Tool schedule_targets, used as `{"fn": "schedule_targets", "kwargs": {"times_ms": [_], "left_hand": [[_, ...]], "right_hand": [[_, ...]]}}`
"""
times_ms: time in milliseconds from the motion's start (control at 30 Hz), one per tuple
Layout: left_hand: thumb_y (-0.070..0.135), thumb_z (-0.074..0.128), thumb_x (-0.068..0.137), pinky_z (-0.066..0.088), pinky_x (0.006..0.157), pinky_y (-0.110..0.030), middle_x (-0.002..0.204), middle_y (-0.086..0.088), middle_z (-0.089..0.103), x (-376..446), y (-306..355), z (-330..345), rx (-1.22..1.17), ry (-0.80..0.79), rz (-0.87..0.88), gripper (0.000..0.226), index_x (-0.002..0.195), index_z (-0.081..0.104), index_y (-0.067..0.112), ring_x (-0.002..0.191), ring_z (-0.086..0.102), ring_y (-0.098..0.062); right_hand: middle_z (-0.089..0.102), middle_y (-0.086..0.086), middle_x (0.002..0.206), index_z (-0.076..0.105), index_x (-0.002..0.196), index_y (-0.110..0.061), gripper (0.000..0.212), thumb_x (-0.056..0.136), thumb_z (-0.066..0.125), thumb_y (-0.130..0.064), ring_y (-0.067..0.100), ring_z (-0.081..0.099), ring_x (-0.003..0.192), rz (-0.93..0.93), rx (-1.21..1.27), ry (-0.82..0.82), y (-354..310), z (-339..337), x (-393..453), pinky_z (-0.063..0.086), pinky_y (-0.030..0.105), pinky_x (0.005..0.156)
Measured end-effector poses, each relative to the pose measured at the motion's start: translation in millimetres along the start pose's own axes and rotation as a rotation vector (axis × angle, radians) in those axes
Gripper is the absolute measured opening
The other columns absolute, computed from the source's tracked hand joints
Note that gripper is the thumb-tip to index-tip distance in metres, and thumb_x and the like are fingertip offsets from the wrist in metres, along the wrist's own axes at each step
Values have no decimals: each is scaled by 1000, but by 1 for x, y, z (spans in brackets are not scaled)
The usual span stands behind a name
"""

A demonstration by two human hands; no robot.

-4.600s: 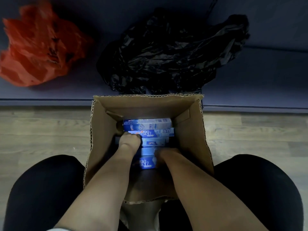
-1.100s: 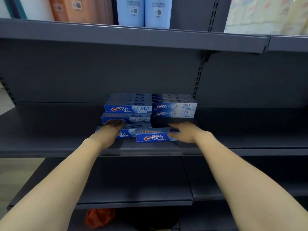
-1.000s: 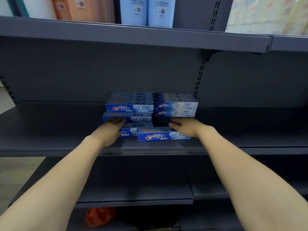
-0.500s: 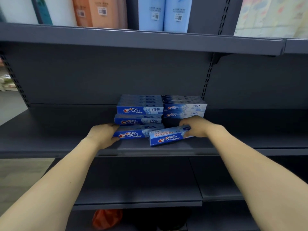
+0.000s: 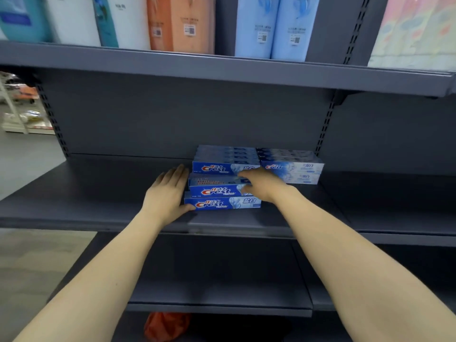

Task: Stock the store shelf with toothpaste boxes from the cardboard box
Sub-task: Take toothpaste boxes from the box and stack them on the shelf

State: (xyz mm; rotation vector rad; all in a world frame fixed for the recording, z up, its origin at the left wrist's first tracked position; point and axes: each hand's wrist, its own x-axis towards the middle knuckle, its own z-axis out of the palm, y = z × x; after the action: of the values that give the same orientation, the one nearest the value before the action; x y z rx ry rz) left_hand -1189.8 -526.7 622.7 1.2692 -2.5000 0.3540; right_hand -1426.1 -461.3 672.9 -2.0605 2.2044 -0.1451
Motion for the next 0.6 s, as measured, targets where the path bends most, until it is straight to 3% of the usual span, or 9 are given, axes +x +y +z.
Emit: {"fn": "schedule_targets", "kwargs": {"times_ms": [233,400,600], "left_hand": [[45,80,65,31,109,-45,136,-17,51,0,9,14,12,100,92,85,132,50,2,126,49,-33],[31,93,41,49,90,-48,113,-16,67,5,20,17,48,155,153,79,109,66,2,103,66,-31],[22,95,30,53,85,-46,103,-17,70,9,30,27,52,154,123,82,105,68,1,96,68,-32]], "right_hand": [[40,6,148,32,146,-16,49,99,44,-27,26,42,131,-47,5,41,-4,17,4,39,36,105],[34,6,152,29,148,-17,48,101,38,-27,27,36,135,-82,0,39,-7,23,6,34,36,108],[9,3,159,12,152,-15,50,105,27,-23,20,5,147,-145,-266,64,-7,31,7,7,35,118]]}}
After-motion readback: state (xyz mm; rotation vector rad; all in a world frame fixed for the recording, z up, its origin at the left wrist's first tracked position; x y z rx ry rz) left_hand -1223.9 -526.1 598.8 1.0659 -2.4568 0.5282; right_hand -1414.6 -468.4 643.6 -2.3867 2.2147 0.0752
